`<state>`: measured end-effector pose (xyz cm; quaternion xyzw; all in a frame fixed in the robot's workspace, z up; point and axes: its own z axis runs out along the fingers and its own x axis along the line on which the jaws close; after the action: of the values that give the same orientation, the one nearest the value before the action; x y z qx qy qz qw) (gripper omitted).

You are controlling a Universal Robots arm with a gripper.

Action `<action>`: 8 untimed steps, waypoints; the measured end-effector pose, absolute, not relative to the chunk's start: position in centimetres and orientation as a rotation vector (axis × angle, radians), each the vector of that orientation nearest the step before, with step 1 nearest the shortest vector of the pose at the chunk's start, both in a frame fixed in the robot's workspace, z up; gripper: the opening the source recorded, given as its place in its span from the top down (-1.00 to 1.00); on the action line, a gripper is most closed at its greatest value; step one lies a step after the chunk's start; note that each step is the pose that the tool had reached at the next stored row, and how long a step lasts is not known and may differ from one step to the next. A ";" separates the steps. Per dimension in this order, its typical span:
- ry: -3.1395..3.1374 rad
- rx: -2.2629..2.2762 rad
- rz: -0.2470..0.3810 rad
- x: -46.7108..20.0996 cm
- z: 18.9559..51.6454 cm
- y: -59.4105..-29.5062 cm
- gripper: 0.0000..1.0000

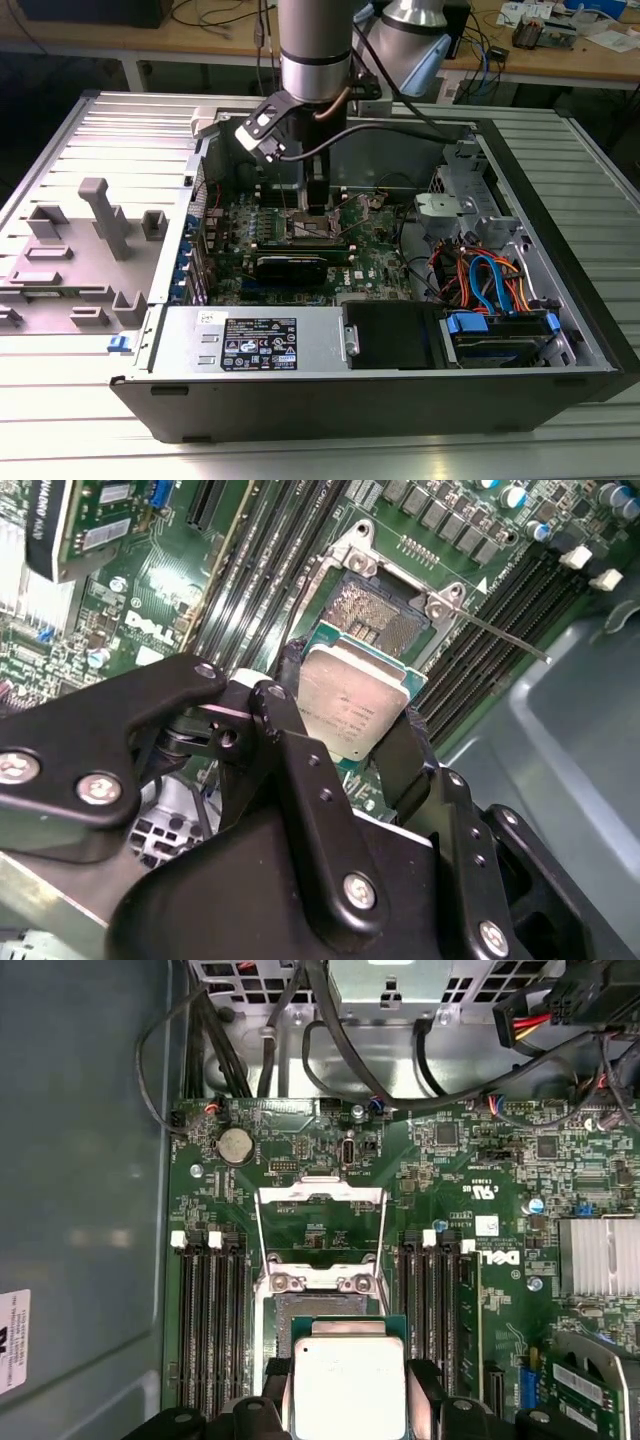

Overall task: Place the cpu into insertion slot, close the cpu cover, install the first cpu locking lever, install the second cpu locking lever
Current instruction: 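Place the cpu into insertion slot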

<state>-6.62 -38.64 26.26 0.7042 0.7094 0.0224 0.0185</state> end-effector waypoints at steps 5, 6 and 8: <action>2.243 2.144 0.075 -6.7 24.8 -38.3 -0.08; 2.242 2.144 0.075 -6.7 24.5 -38.2 -0.08; 2.242 2.144 0.075 -6.7 24.5 -38.2 -0.08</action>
<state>-6.72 -38.22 24.46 0.6906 0.7225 0.0243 0.0193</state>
